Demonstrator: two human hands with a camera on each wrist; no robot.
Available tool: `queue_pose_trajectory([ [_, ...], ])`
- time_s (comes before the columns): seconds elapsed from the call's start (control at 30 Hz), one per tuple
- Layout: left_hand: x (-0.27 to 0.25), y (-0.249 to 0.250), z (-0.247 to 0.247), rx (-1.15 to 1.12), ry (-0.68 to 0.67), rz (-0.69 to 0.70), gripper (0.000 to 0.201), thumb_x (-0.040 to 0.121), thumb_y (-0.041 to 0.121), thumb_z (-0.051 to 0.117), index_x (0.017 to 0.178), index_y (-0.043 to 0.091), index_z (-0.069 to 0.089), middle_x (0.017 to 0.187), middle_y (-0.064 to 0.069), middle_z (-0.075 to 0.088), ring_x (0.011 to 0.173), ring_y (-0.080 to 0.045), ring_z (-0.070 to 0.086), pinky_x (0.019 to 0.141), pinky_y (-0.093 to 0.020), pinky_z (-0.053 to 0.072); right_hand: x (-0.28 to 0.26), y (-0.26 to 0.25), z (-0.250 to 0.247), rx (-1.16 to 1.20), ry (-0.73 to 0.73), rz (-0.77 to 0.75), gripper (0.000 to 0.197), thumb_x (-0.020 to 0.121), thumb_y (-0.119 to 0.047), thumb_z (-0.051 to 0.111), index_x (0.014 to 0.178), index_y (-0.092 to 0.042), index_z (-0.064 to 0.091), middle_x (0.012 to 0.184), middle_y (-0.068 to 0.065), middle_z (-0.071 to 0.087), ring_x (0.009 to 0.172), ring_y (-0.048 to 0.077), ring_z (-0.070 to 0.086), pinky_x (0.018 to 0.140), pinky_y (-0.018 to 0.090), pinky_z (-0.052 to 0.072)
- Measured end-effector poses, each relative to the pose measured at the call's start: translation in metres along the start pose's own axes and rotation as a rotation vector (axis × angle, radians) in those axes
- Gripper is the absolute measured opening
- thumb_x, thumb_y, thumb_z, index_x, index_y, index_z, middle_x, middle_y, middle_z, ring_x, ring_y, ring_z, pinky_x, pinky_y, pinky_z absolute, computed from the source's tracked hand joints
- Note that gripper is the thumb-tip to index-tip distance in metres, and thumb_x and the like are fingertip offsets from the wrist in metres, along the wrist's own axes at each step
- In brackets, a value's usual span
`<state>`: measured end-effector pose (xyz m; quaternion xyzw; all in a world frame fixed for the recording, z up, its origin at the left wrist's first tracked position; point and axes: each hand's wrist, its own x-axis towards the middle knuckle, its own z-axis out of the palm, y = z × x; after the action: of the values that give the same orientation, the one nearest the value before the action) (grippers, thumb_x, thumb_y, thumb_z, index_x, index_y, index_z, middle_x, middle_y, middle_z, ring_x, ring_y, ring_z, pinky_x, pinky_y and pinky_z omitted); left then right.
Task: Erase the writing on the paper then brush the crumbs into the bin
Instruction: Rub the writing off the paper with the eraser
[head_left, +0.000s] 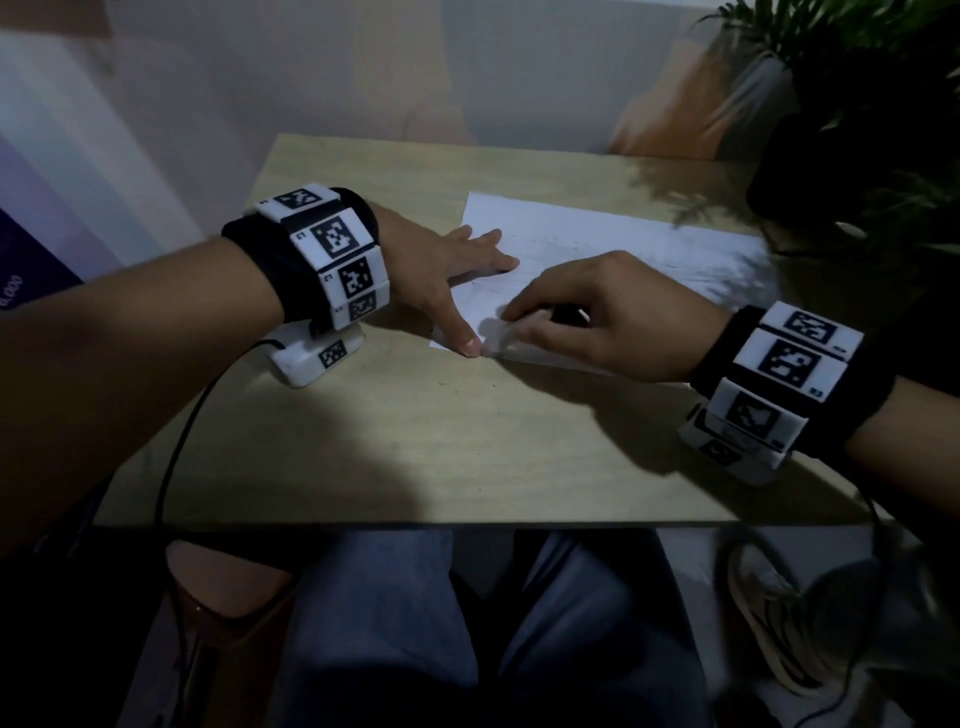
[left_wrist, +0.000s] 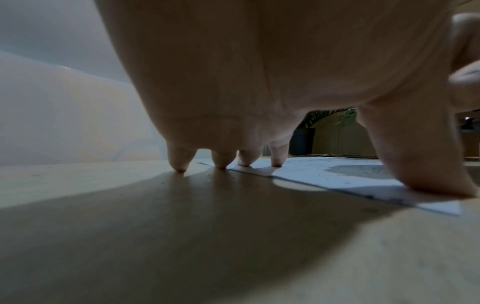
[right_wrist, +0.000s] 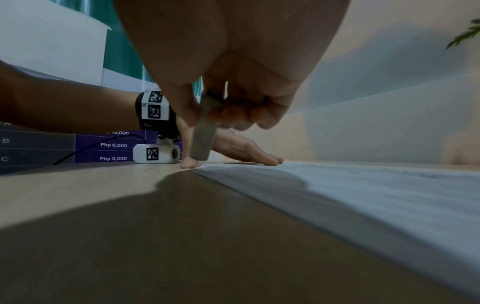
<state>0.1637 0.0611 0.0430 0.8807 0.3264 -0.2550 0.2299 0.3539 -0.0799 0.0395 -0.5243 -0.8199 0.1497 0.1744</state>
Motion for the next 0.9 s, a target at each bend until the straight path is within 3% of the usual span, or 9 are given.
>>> queue_pose_trajectory([
  [0.13, -0.003, 0.004, 0.0, -0.008, 0.011, -0.007, 0.12, 0.071, 0.067, 0.076, 0.16, 0.047, -0.001, 0.165, 0.023, -0.023, 0.151, -0.001, -0.022, 0.127, -0.045, -0.005, 0.001, 0.009, -0.002, -0.12, 0.034, 0.174, 0.031, 0.083, -0.051, 0.055, 0.092, -0.027, 0.073, 0.078, -0.013, 0.068, 0.076, 0.012, 0.062, 0.07, 0.033, 0.05],
  [0.2, -0.003, 0.004, 0.001, -0.006, 0.018, -0.006, 0.118, 0.072, 0.067, 0.075, 0.161, 0.046, -0.001, 0.165, 0.022, -0.023, 0.152, -0.003, -0.021, 0.127, -0.045, -0.006, 0.001, 0.013, -0.005, -0.144, 0.112, 0.234, 0.021, 0.085, -0.042, 0.058, 0.089, -0.026, 0.072, 0.074, -0.014, 0.065, 0.076, 0.016, 0.063, 0.068, 0.033, 0.047],
  [0.27, -0.006, 0.007, 0.001, -0.003, 0.03, -0.009, 0.117, 0.072, 0.073, 0.07, 0.161, 0.045, 0.001, 0.166, 0.021, -0.022, 0.152, -0.004, -0.021, 0.127, -0.046, -0.005, 0.0, 0.012, -0.006, -0.115, 0.151, 0.203, 0.017, 0.091, -0.033, 0.062, 0.099, -0.024, 0.075, 0.085, -0.012, 0.07, 0.08, 0.013, 0.064, 0.073, 0.031, 0.048],
  [0.37, -0.008, 0.011, 0.001, 0.023, 0.073, -0.032, 0.111, 0.074, 0.075, 0.067, 0.161, 0.044, 0.005, 0.166, 0.02, -0.02, 0.154, -0.009, -0.017, 0.125, -0.045, -0.005, -0.001, 0.01, -0.005, -0.088, 0.056, 0.135, 0.033, 0.092, -0.041, 0.06, 0.118, -0.024, 0.071, 0.09, -0.017, 0.065, 0.079, 0.004, 0.058, 0.076, 0.023, 0.042],
  [0.53, -0.009, 0.01, 0.001, 0.035, 0.068, -0.036, 0.111, 0.075, 0.07, 0.073, 0.16, 0.047, 0.005, 0.166, 0.022, -0.019, 0.154, -0.008, -0.016, 0.126, -0.044, -0.001, 0.001, 0.014, -0.006, -0.119, 0.06, 0.158, 0.046, 0.084, -0.06, 0.053, 0.104, -0.024, 0.072, 0.088, -0.008, 0.071, 0.079, 0.014, 0.063, 0.074, 0.033, 0.049],
  [0.67, -0.011, 0.011, 0.0, 0.014, 0.053, -0.045, 0.112, 0.077, 0.066, 0.075, 0.16, 0.049, 0.001, 0.165, 0.025, -0.021, 0.152, -0.005, -0.017, 0.125, -0.044, -0.003, -0.002, 0.009, -0.005, -0.045, -0.077, 0.142, 0.056, 0.076, -0.073, 0.05, 0.104, -0.029, 0.071, 0.084, -0.012, 0.07, 0.078, 0.006, 0.062, 0.072, 0.028, 0.049],
  [0.83, -0.004, 0.003, 0.0, 0.022, 0.032, -0.026, 0.117, 0.072, 0.071, 0.074, 0.158, 0.052, -0.002, 0.163, 0.028, -0.022, 0.151, -0.002, -0.021, 0.127, -0.048, -0.004, 0.001, 0.014, -0.007, -0.151, 0.065, 0.203, 0.064, 0.073, -0.075, 0.041, 0.095, -0.024, 0.072, 0.082, -0.008, 0.07, 0.076, 0.015, 0.062, 0.073, 0.037, 0.051],
  [0.9, -0.002, 0.001, 0.001, 0.023, 0.022, -0.018, 0.118, 0.07, 0.073, 0.074, 0.158, 0.054, -0.002, 0.163, 0.029, -0.022, 0.151, 0.0, -0.021, 0.127, -0.049, -0.004, -0.002, 0.009, -0.006, -0.115, 0.014, 0.162, 0.059, 0.074, -0.073, 0.046, 0.094, -0.024, 0.071, 0.08, -0.008, 0.069, 0.074, 0.012, 0.061, 0.072, 0.036, 0.051],
])
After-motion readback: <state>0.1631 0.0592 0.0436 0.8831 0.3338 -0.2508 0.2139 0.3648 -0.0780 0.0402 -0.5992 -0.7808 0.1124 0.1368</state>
